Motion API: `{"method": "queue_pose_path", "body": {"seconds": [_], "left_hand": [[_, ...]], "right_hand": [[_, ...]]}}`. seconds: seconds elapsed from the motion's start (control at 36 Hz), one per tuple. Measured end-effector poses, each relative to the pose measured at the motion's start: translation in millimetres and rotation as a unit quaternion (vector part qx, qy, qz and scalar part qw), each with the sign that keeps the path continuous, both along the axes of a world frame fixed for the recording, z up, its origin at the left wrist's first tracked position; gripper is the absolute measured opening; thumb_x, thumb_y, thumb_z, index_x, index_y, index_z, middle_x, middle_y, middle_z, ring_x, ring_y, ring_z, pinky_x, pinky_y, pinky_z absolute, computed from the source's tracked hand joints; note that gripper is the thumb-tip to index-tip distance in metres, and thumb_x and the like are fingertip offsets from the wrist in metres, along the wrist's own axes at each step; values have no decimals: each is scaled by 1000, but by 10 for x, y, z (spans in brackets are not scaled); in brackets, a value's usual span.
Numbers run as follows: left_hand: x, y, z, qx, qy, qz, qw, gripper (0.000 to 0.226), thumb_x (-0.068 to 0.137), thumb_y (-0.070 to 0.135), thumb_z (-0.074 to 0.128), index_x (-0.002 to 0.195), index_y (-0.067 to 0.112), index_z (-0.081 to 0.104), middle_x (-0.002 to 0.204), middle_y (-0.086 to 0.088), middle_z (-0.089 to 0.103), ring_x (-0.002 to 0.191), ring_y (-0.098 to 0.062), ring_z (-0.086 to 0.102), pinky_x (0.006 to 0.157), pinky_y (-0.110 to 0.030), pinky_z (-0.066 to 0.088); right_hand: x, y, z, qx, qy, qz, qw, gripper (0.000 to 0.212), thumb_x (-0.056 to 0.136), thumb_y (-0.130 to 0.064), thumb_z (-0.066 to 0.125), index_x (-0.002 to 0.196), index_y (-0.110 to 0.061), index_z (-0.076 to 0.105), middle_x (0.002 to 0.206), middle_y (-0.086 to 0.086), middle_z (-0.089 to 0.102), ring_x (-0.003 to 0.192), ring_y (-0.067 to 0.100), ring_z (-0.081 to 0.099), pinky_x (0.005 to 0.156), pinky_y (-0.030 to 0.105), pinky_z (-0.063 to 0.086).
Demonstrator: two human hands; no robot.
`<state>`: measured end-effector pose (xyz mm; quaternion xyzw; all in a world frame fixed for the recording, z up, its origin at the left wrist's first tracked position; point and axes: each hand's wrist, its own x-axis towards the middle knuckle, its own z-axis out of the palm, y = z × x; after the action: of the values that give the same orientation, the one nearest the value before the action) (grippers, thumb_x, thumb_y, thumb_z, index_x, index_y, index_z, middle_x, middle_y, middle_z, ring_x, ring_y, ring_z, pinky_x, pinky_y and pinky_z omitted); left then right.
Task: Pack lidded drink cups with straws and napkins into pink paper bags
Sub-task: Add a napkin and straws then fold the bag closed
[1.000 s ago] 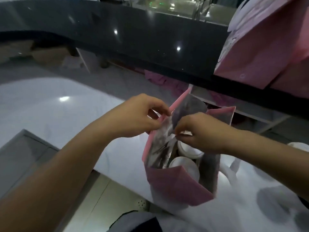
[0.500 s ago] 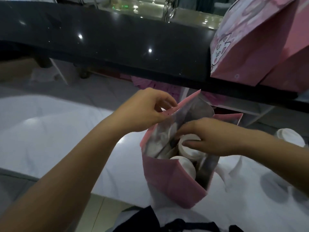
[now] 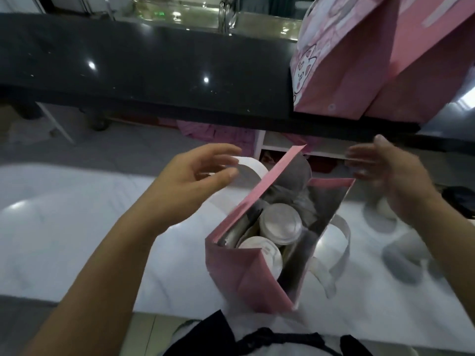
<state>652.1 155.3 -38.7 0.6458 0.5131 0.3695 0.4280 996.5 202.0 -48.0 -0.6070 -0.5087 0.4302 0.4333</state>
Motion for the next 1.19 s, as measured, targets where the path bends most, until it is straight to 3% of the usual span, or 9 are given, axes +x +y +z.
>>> {"method": "queue_pose_path", "body": {"seconds": [0.14, 0.28, 0.39, 0.47, 0.64, 0.94, 1.03, 1.14, 1.19], "left_hand": [[-163, -470, -438, -38, -152, 226, 961, 23, 100, 25, 55, 119, 36, 64, 118, 12, 70, 112, -9, 65, 98, -35, 50], [-187, -1044, -1061, -159, -196, 338, 907, 35, 101, 11, 50, 120, 38, 60, 131, 1, 61, 119, -23, 61, 98, -46, 51], [39, -1470, -1392, -261, -147, 292, 908, 61, 80, 1, 64, 119, 47, 59, 131, 3, 62, 117, -19, 62, 99, -46, 50], [338, -1680, -1434, -307, -119, 220, 918, 65, 79, 1, 65, 125, 45, 55, 130, 12, 63, 124, -10, 57, 101, -37, 50], [773, -1772, -1413, -269, -134, 101, 948, 101, 72, 17, 88, 150, 41, 28, 153, 18, 40, 140, -7, 40, 110, -35, 40], [1091, -1777, -1332, -258, -140, 173, 940, 98, 59, 32, 90, 144, 17, 44, 130, 3, 66, 118, -17, 63, 83, -25, 56], [1102, -1812, -1234, -229, -138, 176, 947, 103, 56, 40, 92, 144, 16, 45, 127, 4, 67, 117, -15, 64, 84, -25, 57], [1028, -1770, -1096, -180, -97, 146, 968, 107, 59, 45, 94, 149, 30, 38, 150, 6, 47, 137, -18, 47, 106, -41, 47], [975, -1721, -1002, -150, -76, 131, 977, 101, 59, 42, 92, 144, 49, 38, 160, 16, 26, 144, -12, 35, 110, -45, 43]], "right_hand": [[218, 122, -533, -155, 59, 35, 986, 68, 97, -61, 33, 116, -7, 69, 126, 19, 65, 121, 35, 58, 107, 52, 41], [162, 203, -861, -208, 105, 76, 970, 81, 89, -66, 42, 138, -2, 50, 129, 22, 61, 120, 38, 57, 91, 48, 48], [96, 250, -1065, -198, 121, 118, 966, 58, 97, -57, 44, 141, -20, 50, 130, 8, 64, 121, 30, 60, 83, 39, 52], [29, 198, -1126, -163, 94, 156, 970, 38, 106, -37, 35, 120, -21, 67, 111, 7, 73, 108, 28, 67, 96, 50, 52], [99, -57, -1217, -187, 112, 184, 958, 34, 102, -24, 35, 94, -9, 64, 82, 7, 74, 80, 25, 68, 86, 52, 45], [599, -685, -1276, -166, 228, 187, 941, 41, 100, -41, 34, 116, -32, 71, 111, 5, 73, 103, 23, 68, 98, 53, 47], [837, -782, -1267, -167, 265, 264, 912, 54, 85, -65, 58, 127, -33, 67, 130, 16, 65, 120, 34, 60, 106, 56, 43], [1012, -773, -1177, -113, 184, 341, 915, 57, 69, -63, 76, 122, -44, 68, 136, -2, 63, 125, 14, 59, 106, 35, 46], [1059, -706, -1109, -85, 122, 375, 915, 77, 64, -64, 77, 136, -45, 55, 156, -5, 40, 141, 15, 42, 115, 40, 35]]}}
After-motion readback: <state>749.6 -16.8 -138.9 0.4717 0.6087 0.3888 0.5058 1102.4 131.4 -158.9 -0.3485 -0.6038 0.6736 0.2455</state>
